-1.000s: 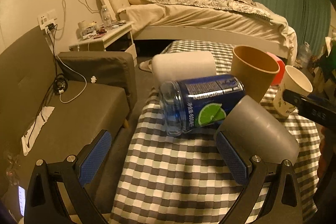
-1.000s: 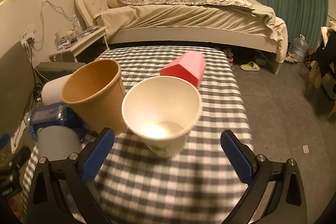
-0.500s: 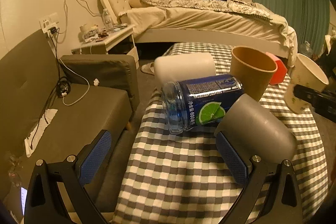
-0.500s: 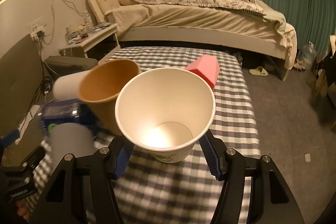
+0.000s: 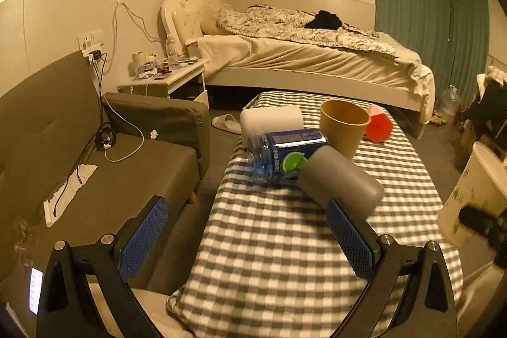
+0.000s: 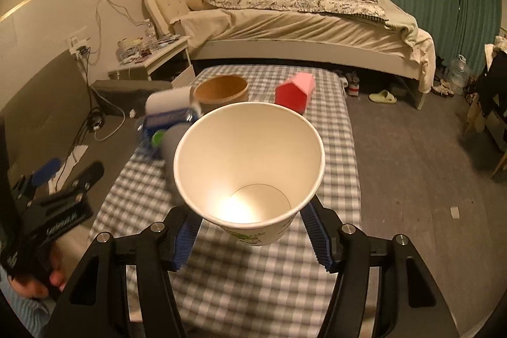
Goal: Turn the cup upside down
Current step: 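Lift the white cup with the right gripper and carry it toward the left gripper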
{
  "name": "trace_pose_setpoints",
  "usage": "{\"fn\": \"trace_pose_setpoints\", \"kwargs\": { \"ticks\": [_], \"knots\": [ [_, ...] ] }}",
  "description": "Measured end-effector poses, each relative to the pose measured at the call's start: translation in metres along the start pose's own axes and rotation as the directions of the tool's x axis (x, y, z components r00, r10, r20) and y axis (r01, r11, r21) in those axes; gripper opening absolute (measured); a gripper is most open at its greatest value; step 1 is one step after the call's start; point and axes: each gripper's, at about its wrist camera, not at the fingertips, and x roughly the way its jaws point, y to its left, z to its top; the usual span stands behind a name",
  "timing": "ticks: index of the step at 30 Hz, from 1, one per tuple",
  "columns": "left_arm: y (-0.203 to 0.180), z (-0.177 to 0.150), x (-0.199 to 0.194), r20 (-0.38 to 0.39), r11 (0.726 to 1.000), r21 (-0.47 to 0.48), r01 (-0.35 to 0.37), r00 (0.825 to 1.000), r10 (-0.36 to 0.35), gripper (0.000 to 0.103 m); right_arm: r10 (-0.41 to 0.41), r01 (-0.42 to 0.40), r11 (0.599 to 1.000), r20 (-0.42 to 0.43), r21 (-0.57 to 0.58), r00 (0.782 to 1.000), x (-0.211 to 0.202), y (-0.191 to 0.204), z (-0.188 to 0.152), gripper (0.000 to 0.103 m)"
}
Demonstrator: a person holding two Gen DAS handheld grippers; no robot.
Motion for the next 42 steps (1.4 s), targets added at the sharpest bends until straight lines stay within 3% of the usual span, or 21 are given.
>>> {"fn": "trace_pose_setpoints", "kwargs": {
  "ticks": [7, 15, 33, 41, 42],
  "knots": [
    [0.004, -0.015, -0.015, -0.010, 1.000, 0.004, 0.006, 1.000, -0.006, 0.103, 0.030, -0.028, 0.999, -0.073, 0.017, 0.997, -0.015, 0.019, -0.042, 0.060],
    [0.004, -0.019, -0.010, -0.012, 1.000, 0.026, -0.015, 1.000, 0.015, 0.103, 0.089, -0.079, 0.995, -0.233, 0.055, 0.968, 0.006, 0.038, -0.068, 0.060],
    [0.031, -0.014, 0.034, -0.106, 0.999, -0.049, -0.007, 0.994, 0.002, 0.103, 0.067, -0.012, 0.986, -0.326, 0.168, 0.943, 0.097, 0.021, -0.030, 0.060],
    [0.024, -0.012, 0.041, -0.120, 0.999, -0.041, 0.014, 0.993, -0.019, 0.103, 0.072, -0.015, 0.983, -0.315, 0.181, 0.946, 0.101, 0.020, -0.026, 0.062],
    [0.023, -0.011, 0.042, -0.120, 0.999, -0.038, 0.015, 0.993, -0.019, 0.103, 0.075, -0.017, 0.983, -0.312, 0.185, 0.947, 0.100, 0.020, -0.026, 0.067]
  ]
}}
